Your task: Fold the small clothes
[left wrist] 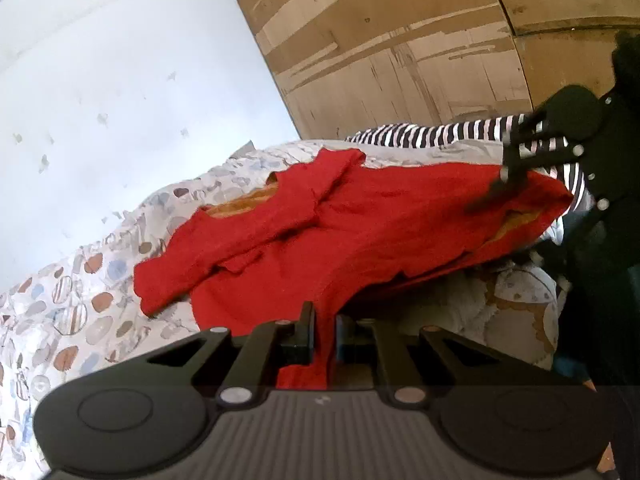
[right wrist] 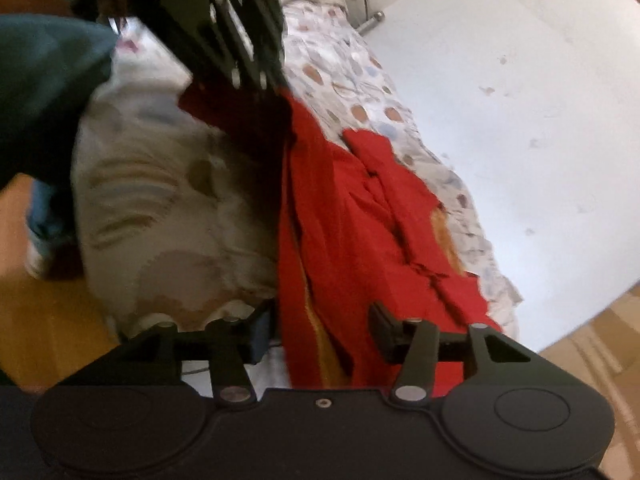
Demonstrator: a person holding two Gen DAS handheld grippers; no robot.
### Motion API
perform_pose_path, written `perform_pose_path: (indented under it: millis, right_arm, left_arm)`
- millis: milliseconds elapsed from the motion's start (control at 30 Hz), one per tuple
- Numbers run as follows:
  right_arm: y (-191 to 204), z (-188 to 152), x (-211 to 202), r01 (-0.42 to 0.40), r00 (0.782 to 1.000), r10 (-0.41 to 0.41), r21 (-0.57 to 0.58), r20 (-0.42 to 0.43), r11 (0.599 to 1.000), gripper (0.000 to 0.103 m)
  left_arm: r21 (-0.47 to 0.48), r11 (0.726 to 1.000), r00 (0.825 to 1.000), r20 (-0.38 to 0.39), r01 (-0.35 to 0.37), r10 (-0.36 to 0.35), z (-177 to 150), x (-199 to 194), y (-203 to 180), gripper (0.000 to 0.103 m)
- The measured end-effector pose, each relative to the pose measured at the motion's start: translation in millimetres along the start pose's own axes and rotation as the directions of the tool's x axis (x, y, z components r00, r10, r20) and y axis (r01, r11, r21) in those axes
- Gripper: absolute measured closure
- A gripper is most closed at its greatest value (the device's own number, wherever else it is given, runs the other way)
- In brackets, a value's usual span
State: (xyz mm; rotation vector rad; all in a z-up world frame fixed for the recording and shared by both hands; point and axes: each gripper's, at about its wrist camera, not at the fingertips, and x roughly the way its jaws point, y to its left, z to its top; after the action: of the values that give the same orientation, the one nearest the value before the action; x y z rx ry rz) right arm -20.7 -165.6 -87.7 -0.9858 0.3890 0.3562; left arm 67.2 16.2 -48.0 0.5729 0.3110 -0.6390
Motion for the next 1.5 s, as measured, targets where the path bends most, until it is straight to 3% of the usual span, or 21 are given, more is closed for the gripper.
perform_pose_path:
  millis: [33, 133, 233, 267, 300, 333, 400, 500, 600, 667, 700, 833, 867, 933, 1033, 1067, 1133, 1233, 1333, 1500]
  right_arm:
    - [-1.3, -1.6, 2.5, 0.022, 1.000, -0.022, -0.001, -0.020, 1.000, 0.099]
    - [-14.6, -3.3, 2.5, 0.071, 0.997, -0.070, 0.028, -0.040, 0.997, 0.098]
    - [-39.3, 4.5, -1.3, 0.030, 0.999, -0.025, 0.142, -0.035, 0.989, 0.099]
    - [-47.5, 8.1, -2.1, 0.017, 0.999, -0.012, 0.172, -0.030, 0.985, 0.099]
    - [-55.7, 11.9, -2.8, 0.001, 1.000, 0.004, 0.197, -0.021, 0.980, 0.099]
    - [-63.1, 14.8, -2.6, -0.013, 1.000, 0.018, 0.215, -0.019, 0.976, 0.099]
    - [-77.6, 20.9, -2.6, -0.042, 0.999, 0.046, 0.251, -0.012, 0.967, 0.099]
    - [-94.4, 26.2, -3.2, -0.068, 0.997, 0.072, 0.286, -0.002, 0.956, 0.099]
    - [-103.2, 30.6, -5.3, -0.081, 0.996, 0.084, 0.311, 0.003, 0.947, 0.099]
    - [-106.1, 31.5, -7.6, -0.083, 0.996, 0.085, 0.321, 0.008, 0.943, 0.099]
    - [-105.1, 30.9, -9.5, -0.080, 0.997, 0.081, 0.318, 0.009, 0.945, 0.099]
    - [-97.9, 22.1, -12.9, -0.075, 0.997, 0.078, 0.303, 0.001, 0.950, 0.099]
    - [-93.3, 18.4, -13.8, -0.077, 0.997, 0.081, 0.300, -0.002, 0.951, 0.098]
    - [-78.8, 11.3, -14.0, -0.081, 0.996, 0.089, 0.281, -0.016, 0.956, 0.098]
    - [-51.0, 2.2, -11.4, -0.093, 0.994, 0.104, 0.239, -0.036, 0.967, 0.098]
    - [-41.2, 0.3, -9.9, -0.088, 0.994, 0.099, 0.212, -0.044, 0.973, 0.097]
    - [-23.3, -3.9, -7.2, -0.051, 0.996, 0.061, 0.145, -0.062, 0.988, 0.092]
    - [-5.1, -13.9, -6.3, 0.042, 0.996, -0.039, 0.040, -0.080, 0.998, 0.085]
    - [-1.1, -26.5, -3.7, 0.124, 0.986, -0.124, -0.009, -0.108, 0.992, 0.084]
    - [-15.6, -36.7, -11.0, 0.160, 0.983, -0.152, 0.076, -0.104, 0.984, 0.099]
  left_arm:
    - [0.004, 1.000, 1.000, 0.001, -0.003, 0.003, -0.8, -1.3, -0.5, 0.092]
    - [0.026, 1.000, 1.000, -0.003, 0.001, -0.001, -8.2, -2.3, -8.4, 0.092]
    - [0.019, 1.000, 1.000, -0.021, 0.019, -0.018, -16.7, 2.5, -20.9, 0.088]
    - [0.015, 1.000, 0.999, -0.028, 0.026, -0.026, -18.5, 4.4, -24.6, 0.084]
    - [0.009, 0.999, 0.999, -0.031, 0.040, -0.039, -20.0, 6.0, -28.2, 0.071]
    - [0.005, 0.999, 0.998, -0.032, 0.051, -0.051, -21.2, 6.3, -31.9, 0.047]
    - [0.017, 0.998, 0.998, -0.006, 0.065, -0.065, -23.0, 3.1, -41.4, 0.026]
    - [0.102, 0.995, 1.000, 0.014, 0.016, -0.018, -21.7, 4.9, -60.8, 0.022]
    - [0.121, 0.991, 0.998, -0.019, -0.051, 0.053, -17.0, 22.9, -72.0, 0.022]
    - [0.101, 0.993, 0.996, -0.047, -0.067, 0.072, -13.6, 37.1, -70.9, 0.025]
    - [0.093, 0.993, 0.996, -0.053, -0.069, 0.074, -12.3, 41.5, -68.0, 0.031]
    - [0.101, 0.983, 0.984, -0.075, -0.152, 0.159, -13.2, 44.9, -49.9, 0.080]
    - [0.111, 0.977, 0.979, -0.073, -0.182, 0.190, -16.5, 43.1, -42.5, 0.083]
    - [0.133, 0.965, 0.968, -0.077, -0.226, 0.237, -23.5, 39.9, -28.6, 0.082]
    - [0.185, 0.955, 0.965, -0.075, -0.234, 0.251, -33.1, 35.5, -15.4, 0.074]
    - [0.204, 0.952, 0.966, -0.075, -0.229, 0.249, -34.4, 34.1, -14.1, 0.076]
    - [0.224, 0.951, 0.971, -0.066, -0.211, 0.231, -33.3, 29.7, -13.9, 0.094]
    - [0.245, 0.943, 0.970, -0.024, -0.227, 0.240, -28.7, 22.8, -17.9, 0.095]
    - [0.225, 0.940, 0.965, 0.009, -0.257, 0.262, -23.0, 11.2, -15.1, 0.095]
    - [0.195, 0.937, 0.957, 0.070, -0.290, 0.282, -14.2, -7.2, -15.4, 0.096]
